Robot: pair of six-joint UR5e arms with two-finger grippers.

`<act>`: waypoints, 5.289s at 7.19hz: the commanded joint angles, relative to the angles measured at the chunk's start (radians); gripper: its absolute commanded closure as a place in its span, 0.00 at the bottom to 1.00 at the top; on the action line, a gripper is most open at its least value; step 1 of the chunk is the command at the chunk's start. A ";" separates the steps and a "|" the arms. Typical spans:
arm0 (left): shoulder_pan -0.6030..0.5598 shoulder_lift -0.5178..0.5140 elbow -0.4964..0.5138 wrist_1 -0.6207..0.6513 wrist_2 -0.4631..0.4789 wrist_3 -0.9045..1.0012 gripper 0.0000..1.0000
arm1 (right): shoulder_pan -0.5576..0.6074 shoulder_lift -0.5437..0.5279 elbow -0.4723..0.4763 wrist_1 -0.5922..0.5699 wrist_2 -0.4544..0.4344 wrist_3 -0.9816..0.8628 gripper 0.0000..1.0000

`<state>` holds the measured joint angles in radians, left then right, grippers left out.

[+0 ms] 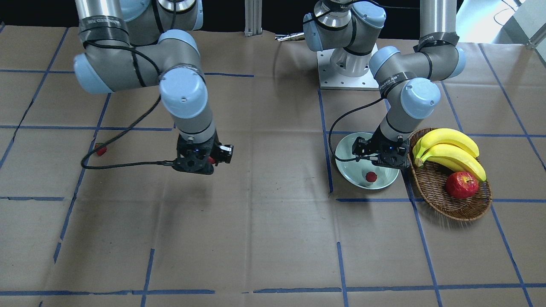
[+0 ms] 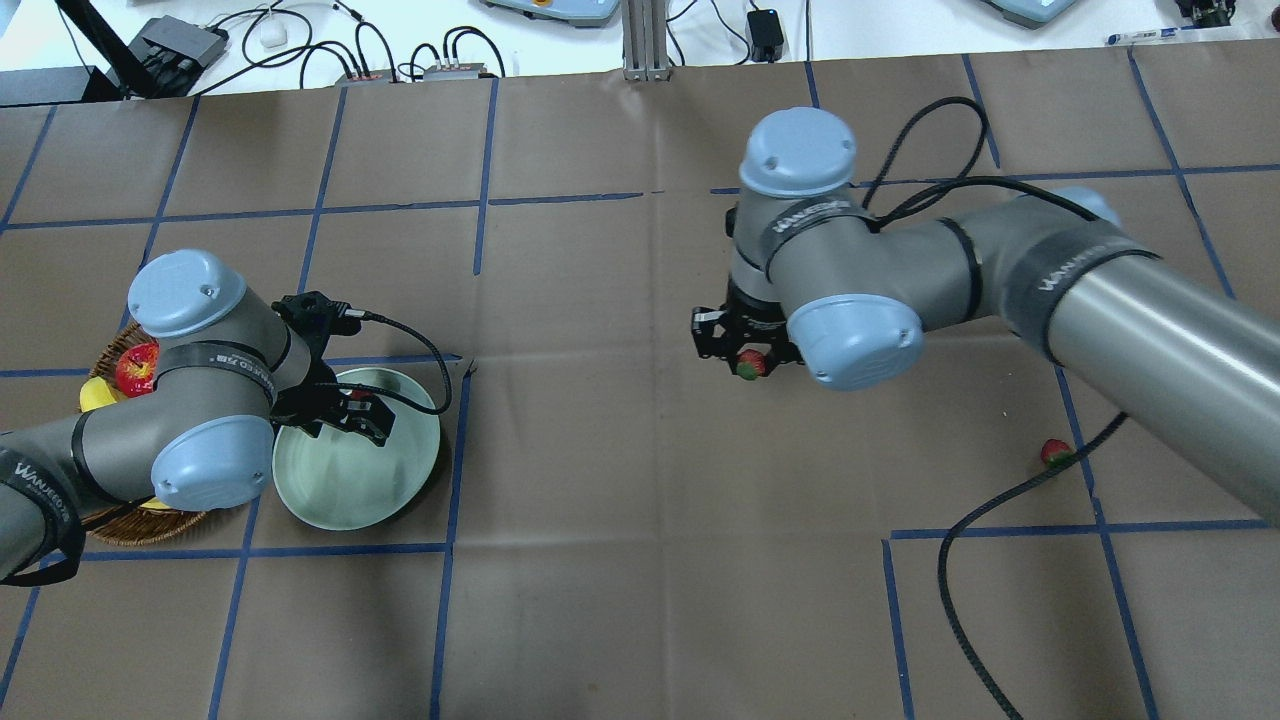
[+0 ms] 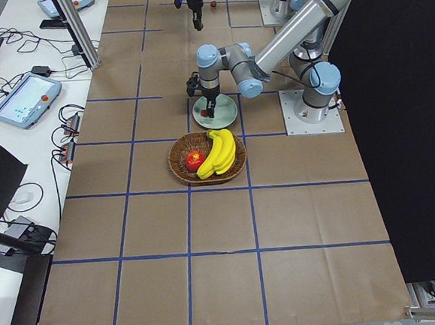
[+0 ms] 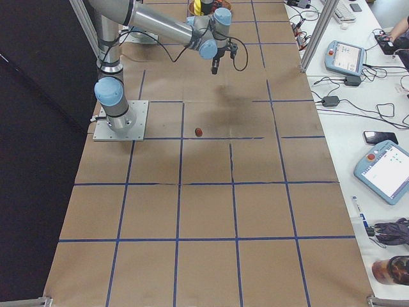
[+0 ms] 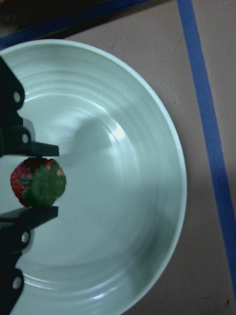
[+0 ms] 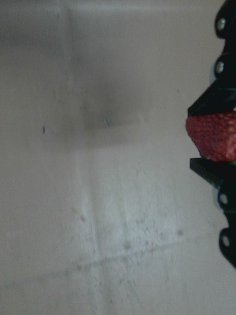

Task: Collect all strawberries into plate
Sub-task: 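Drop the strawberry on the plate with left gripper while right carries another, then release the strawberry at center with right gripper while left gripper lifts, then move left gripper over the center strawberry while right reaches the last, then place the center strawberry on the plate with left while right grasps last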

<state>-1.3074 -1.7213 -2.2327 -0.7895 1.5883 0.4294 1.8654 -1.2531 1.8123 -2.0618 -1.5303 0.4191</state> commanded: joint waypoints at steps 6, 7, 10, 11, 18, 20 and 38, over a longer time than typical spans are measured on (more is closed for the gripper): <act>-0.022 0.031 0.148 -0.209 -0.013 -0.041 0.01 | 0.120 0.176 -0.082 -0.064 0.047 0.126 0.00; -0.048 0.028 0.159 -0.211 -0.017 -0.104 0.01 | 0.106 0.169 -0.085 -0.057 0.045 0.126 0.00; -0.246 0.008 0.278 -0.322 -0.027 -0.394 0.01 | 0.037 0.018 -0.097 0.096 0.010 0.008 0.00; -0.309 -0.001 0.292 -0.326 -0.101 -0.528 0.01 | -0.057 -0.068 -0.087 0.186 -0.031 -0.105 0.00; -0.457 -0.196 0.248 -0.206 -0.165 -0.656 0.01 | -0.612 -0.411 0.277 0.117 -0.037 -0.794 0.00; -0.458 -0.208 0.240 -0.195 -0.165 -0.661 0.07 | -0.728 -0.411 0.327 0.083 -0.068 -0.888 0.00; 0.026 -0.034 0.094 -0.194 -0.007 -0.032 0.08 | -0.770 -0.176 0.441 -0.232 -0.131 -0.901 0.93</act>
<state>-1.2849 -1.7546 -2.1354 -0.9845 1.5816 0.3942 1.0936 -1.4225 2.2667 -2.2933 -1.6661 -0.4829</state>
